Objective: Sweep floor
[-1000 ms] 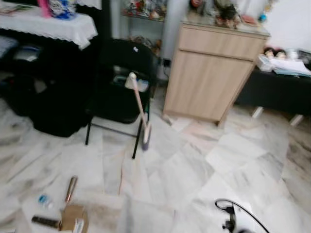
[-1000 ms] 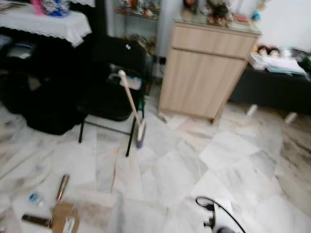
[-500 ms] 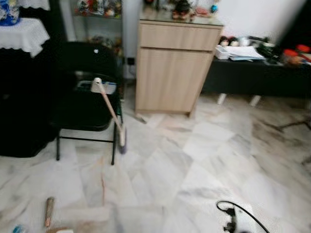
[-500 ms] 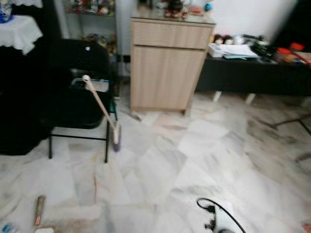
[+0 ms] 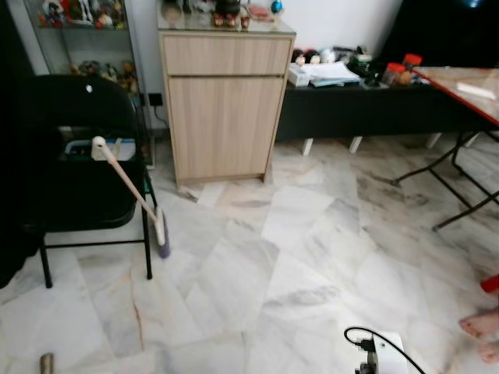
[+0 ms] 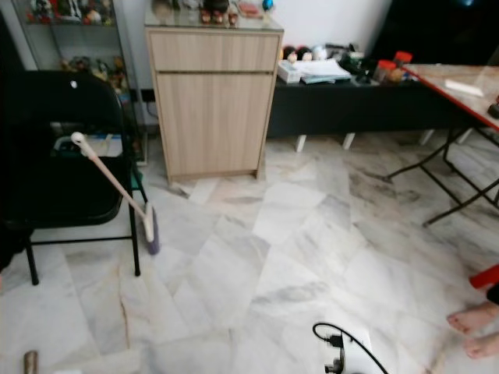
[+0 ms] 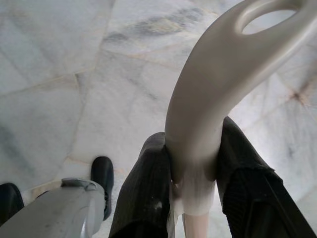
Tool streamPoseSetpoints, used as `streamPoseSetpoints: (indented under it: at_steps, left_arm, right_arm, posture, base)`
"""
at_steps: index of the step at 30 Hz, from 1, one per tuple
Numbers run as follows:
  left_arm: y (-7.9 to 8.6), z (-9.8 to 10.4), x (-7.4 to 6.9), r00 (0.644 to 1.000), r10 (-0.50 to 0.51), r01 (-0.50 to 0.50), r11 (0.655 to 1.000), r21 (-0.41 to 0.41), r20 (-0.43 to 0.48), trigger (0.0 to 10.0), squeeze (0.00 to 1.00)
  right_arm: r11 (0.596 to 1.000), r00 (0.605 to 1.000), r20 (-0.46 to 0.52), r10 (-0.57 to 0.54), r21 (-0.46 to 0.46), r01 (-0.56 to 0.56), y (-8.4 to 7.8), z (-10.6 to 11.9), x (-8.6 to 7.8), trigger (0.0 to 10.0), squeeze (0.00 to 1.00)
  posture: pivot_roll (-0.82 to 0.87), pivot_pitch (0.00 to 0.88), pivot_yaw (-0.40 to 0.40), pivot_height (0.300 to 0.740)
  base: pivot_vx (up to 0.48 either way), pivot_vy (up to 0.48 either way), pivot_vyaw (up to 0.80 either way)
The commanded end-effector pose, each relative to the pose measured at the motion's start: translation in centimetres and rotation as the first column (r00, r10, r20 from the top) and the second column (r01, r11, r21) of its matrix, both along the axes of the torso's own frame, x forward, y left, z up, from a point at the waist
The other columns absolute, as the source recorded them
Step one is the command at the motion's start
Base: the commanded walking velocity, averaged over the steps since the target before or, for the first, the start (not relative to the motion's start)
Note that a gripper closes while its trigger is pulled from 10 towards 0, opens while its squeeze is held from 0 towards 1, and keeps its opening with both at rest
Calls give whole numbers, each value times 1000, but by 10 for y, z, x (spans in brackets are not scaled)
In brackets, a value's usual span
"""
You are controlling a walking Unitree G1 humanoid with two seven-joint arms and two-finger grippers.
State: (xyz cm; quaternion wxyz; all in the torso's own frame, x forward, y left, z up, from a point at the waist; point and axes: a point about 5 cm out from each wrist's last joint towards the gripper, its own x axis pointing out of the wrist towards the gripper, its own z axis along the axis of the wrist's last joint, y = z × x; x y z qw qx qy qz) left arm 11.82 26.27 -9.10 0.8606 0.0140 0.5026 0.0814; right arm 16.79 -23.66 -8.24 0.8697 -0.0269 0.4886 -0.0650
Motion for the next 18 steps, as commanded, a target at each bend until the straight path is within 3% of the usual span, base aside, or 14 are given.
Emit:
streamPoseSetpoints:
  at_steps: [1,10,18]
  left_arm:
    - [-36,24,66,922,85,-56,995,-88,377,10000,0]
    - [-37,18,56,940,70,-45,996,-81,334,10000,0]
    - [-38,20,58,938,31,-10,998,-61,347,10000,0]
  right_arm:
    - [976,939,339,-65,215,-10,34,41,79,10000,0]
    - [980,942,329,-64,200,-3,32,40,77,10000,0]
    - [982,946,321,-51,188,-11,32,39,76,10000,0]
  posture:
    - [4,135,-32,740]
    - [-3,114,-33,740]
    - [6,114,-35,740]
  base:
    - [0,0,0]
    - [0,0,0]
    - [0,0,0]
